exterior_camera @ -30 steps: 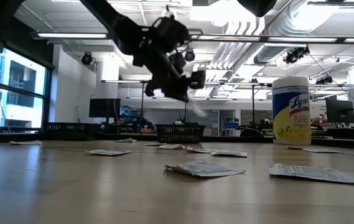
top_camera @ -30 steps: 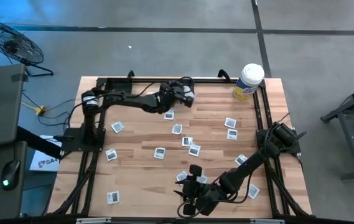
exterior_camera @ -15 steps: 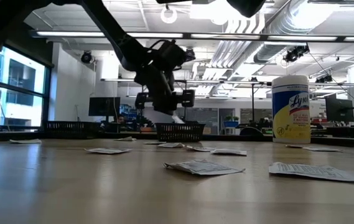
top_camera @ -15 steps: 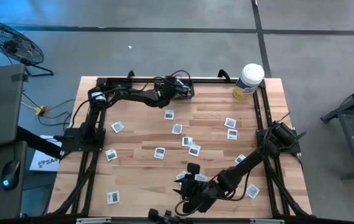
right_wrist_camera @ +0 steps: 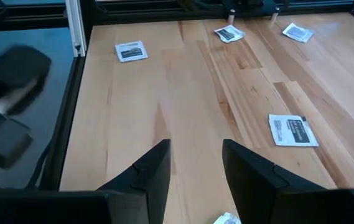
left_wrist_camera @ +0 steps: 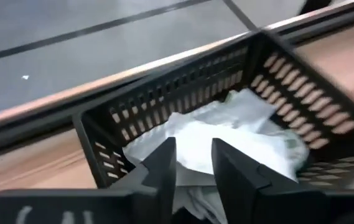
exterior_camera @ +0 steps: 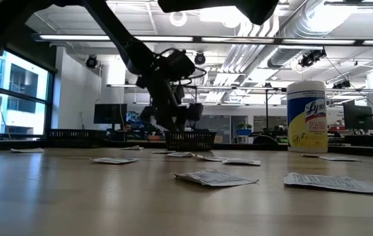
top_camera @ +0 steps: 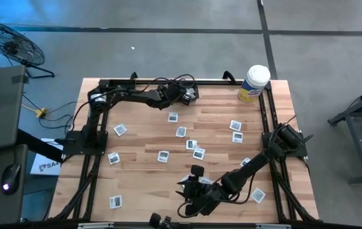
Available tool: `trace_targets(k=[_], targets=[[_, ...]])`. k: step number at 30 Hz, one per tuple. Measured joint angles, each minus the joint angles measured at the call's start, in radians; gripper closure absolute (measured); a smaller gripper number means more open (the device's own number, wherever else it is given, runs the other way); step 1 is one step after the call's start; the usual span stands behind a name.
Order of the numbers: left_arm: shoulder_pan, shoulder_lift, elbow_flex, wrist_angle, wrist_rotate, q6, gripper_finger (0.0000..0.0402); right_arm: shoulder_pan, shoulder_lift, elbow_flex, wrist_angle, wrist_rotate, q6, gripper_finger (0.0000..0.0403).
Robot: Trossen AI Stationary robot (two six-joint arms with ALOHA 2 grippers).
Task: Pick & Place First Aid Supplies
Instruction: Put the green bandage pack into the right black bin, then put the gray towelette pack into the left black bin
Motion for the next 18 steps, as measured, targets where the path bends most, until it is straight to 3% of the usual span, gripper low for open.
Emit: trace_targets(k=[5, 10, 14, 18], targets=[[-0.001, -0.107, 0.001, -0.135, 0.062, 0.073, 0.0275, 0.000, 0.000, 0.000, -0.002, -0.002, 0.000, 0.0263], [-0.022, -0.246, -0.029, -0.283, 0.208, 0.200, 0.0268, 0.000, 0.000, 0.000, -0.007, -0.009, 0.003, 0.0263], [-0.076, -0.401, -0.153, -0.362, 0.274, 0.288, 0.0268, 0.002, 0.000, 0.000, -0.012, -0.029, 0.031, 0.0263], [-0.134, -0.571, -0.336, -0.340, 0.301, 0.318, 0.0268, 0.015, 0.001, 0.000, -0.015, -0.018, 0.056, 0.0263]])
